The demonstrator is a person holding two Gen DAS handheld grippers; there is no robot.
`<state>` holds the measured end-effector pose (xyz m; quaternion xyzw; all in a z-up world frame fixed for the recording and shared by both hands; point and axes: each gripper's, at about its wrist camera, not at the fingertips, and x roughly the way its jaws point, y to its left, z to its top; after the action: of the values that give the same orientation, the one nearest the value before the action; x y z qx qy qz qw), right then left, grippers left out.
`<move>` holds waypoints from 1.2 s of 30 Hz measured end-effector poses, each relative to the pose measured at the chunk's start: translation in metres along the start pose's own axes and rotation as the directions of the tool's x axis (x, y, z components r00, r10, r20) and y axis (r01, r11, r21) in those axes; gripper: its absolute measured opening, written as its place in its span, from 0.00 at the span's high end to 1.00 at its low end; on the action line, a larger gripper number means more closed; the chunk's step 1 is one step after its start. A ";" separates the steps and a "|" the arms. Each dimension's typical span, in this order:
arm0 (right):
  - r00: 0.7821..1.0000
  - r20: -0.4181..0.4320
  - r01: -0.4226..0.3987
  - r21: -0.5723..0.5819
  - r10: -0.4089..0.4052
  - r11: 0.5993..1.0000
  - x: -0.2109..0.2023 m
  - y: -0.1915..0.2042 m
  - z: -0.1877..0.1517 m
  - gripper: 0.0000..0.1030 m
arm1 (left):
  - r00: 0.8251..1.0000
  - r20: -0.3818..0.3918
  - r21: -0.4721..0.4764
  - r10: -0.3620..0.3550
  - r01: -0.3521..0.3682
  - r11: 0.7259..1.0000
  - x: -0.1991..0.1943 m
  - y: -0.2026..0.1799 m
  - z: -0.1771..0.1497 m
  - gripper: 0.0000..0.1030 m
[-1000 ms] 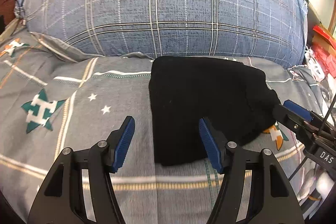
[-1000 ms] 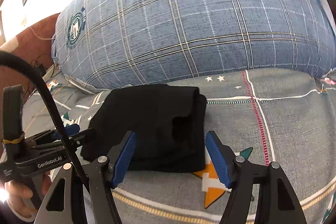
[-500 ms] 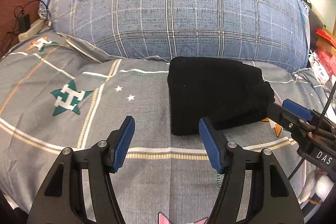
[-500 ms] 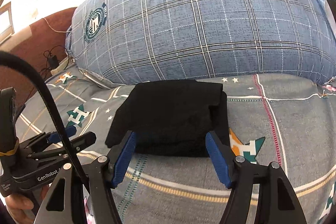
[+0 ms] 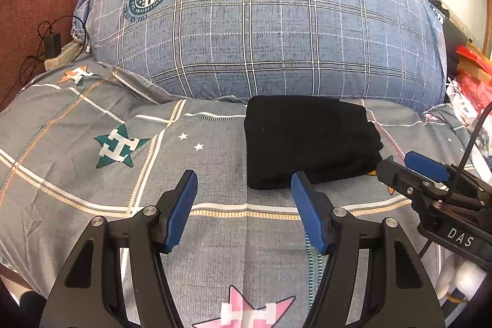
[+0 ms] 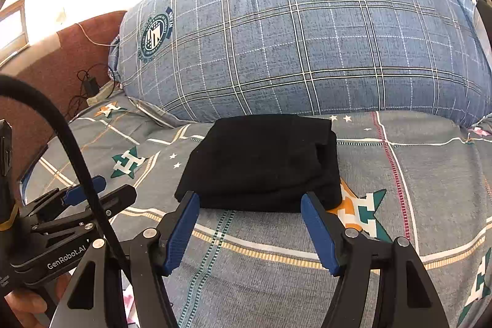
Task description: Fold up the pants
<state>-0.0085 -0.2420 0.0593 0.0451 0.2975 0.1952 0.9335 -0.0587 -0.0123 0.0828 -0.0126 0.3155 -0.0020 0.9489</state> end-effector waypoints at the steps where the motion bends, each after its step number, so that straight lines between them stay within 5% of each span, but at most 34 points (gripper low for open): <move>1: 1.000 0.002 0.000 -0.002 0.000 1.000 -0.002 0.001 -0.001 0.36 | 1.000 0.002 0.003 -0.001 0.001 1.000 -0.002 -0.001 0.000 0.38; 36: 1.000 0.003 -0.007 0.012 0.007 1.000 -0.011 0.000 -0.009 0.35 | 0.999 0.026 0.029 -0.019 0.018 0.999 -0.008 -0.016 -0.001 0.38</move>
<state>-0.0221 -0.2470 0.0579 0.0521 0.2972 0.1966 0.9329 -0.0652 -0.0285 0.0871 -0.0018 0.3030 -0.0151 0.9529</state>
